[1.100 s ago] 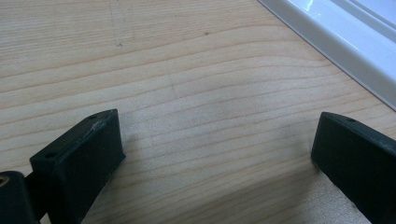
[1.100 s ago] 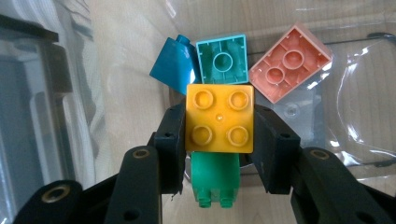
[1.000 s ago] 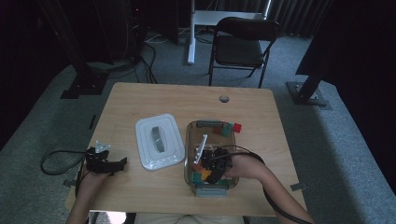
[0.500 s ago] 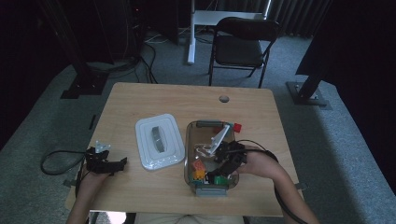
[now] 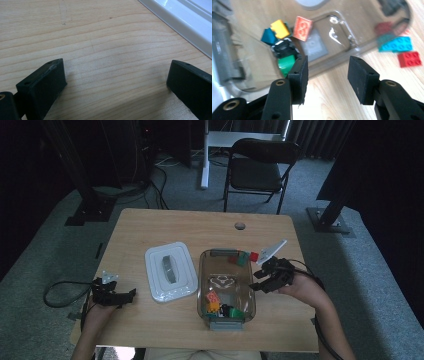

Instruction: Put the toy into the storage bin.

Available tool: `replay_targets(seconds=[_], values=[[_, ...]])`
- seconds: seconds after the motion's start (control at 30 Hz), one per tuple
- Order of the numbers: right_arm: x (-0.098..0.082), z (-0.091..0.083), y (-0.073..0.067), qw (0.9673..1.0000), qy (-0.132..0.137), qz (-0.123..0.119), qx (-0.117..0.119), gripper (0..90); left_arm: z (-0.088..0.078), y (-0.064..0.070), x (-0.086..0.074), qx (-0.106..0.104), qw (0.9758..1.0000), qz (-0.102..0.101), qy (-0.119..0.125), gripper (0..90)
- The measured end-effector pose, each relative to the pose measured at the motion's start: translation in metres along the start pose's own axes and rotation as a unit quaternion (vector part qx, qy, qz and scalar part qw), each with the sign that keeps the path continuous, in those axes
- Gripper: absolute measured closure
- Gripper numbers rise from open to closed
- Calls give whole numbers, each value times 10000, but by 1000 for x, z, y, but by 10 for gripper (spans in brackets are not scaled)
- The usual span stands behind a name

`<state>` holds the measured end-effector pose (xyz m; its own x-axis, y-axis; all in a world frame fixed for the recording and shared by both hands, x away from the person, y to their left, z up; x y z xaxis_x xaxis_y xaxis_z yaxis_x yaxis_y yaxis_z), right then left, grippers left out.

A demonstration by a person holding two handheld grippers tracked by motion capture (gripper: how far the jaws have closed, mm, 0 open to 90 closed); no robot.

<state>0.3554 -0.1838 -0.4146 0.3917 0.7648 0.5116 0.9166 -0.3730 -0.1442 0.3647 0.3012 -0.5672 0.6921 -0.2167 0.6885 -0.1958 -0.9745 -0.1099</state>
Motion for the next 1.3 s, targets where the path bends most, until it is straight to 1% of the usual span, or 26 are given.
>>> replay_targets(seconds=[0.07, 0.1, 0.17, 0.23, 0.27, 0.3, 0.4, 0.5, 0.53, 0.57, 0.6, 0.63, 0.7, 0.73, 0.77, 0.83, 0.87, 0.9, 0.97, 1.0, 1.07, 1.1, 1.13, 1.17, 1.2, 1.3], values=[[-4, -2, 9, 9999, 82, 106, -49, 506, 0, 0, 0, 0, 10000, -6, 4, 26], [-4, -2, 9, 9999, 82, 106, -49, 506, 0, 0, 0, 0, 10000, -6, 4, 27], [-9, -3, 23, 9993, 274, 250, -82, 505, 0, 0, 0, 2, 10000, -6, 11, 26], [-12, -2, 32, 9985, 412, 353, -51, 504, 0, 0, 0, 6, 10000, 9, 14, 27], [-12, -2, 32, 9985, 412, 353, -51, 504, 0, 0, 0, 6, 10000, 9, 14, 26], [-15, 0, 42, 9977, 483, 457, -122, 504, 0, 0, 0, 5, 10000, 1, 12, 27], [-19, 4, 57, 9962, 528, 650, -235, 503, 0, 0, 0, 3, 10000, 3, 5, 27], [-23, 7, 75, 9921, 701, 988, -328, 493, 0, 0, 0, 2, 10000, 1, 5, 27], [-23, 7, 75, 9921, 701, 988, -328, 493, 0, 0, 0, 1, 10000, 1, 5, 27], [-25, 10, 87, 9895, 785, 1128, -447, 493, 0, 0, 0, 2, 10000, 1, 4, 27], [-25, 10, 87, 9895, 785, 1128, -447, 493, 0, 0, 0, 1, 10000, 1, 5, 27], [-26, 14, 99, 9870, 880, 1261, -474, 493, 0, 0, 0, 1, 10000, 1, 4, 26], [-27, 20, 109, 9848, 885, 1389, -552, 494, 0, 0, 0, 1, 10000, 1, 4, 26], [-27, 20, 109, 9848, 885, 1389, -552, 494, 0, 0, 0, 1, 10000, 1, 4, 26], [-28, 27, 119, 9821, 897, 1550, -586, 493, 0, 0, 0, 1, 10000, 1, 4, 26], [-28, 34, 128, 9791, 850, 1740, -627, 493, 0, 0, 0, 1, 10000, 0, 4, 26], [-28, 34, 128, 9791, 850, 1740, -627, 493, 0, 0, 0, 1, 10000, 0, 4, 26], [-29, 42, 137, 9771, 731, 1868, -713, 492, 0, 0, 0, 1, 10000, 1, 4, 26], [-27, 48, 145, 9747, 687, 2001, -725, 487, 0, 0, 0, 2, 10000, 1, 5, 27], [-27, 48, 145, 9747, 687, 2001, -725, 487, 0, 0, 0, 2, 10000, 1, 5, 26], [-23, 56, 155, 9718, 664, 2123, -778, 475, 0, 0, 0, 1, 10000, 2, 4, 26], [-23, 56, 155, 9718, 664, 2123, -778, 475, 0, 0, 0, 1, 10000, 2, 4, 27], [-22, 62, 163, 9692, 550, 2233, -877, 472, 0, 0, 0, 1, 10000, 0, 5, 26], [-22, 62, 163, 9692, 550, 2233, -877, 472, 0, 0, 0, 1, 10000, 0, 5, 26], [-21, 65, 167, 9680, 518, 2280, -914, 472, 0, 0, 0, 1, 10000, 1, 5, 27], [-18, 70, 172, 9679, 473, 2307, -884, 469, 0, 0, 0, 2, 10000, 0, 6, 27]])
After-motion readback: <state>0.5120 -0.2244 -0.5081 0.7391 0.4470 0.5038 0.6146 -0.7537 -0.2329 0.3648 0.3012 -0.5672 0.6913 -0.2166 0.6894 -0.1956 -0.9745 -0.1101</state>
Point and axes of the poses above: each handheld gripper's, and its own axes: z roughly forward along the jaws, x roughly out of its top, y roughly to its right, the point moved 6 cm from there along z, roughly forward along the jaws, and after that the axes turned 8 degrees about x, right-handed, at the moved point
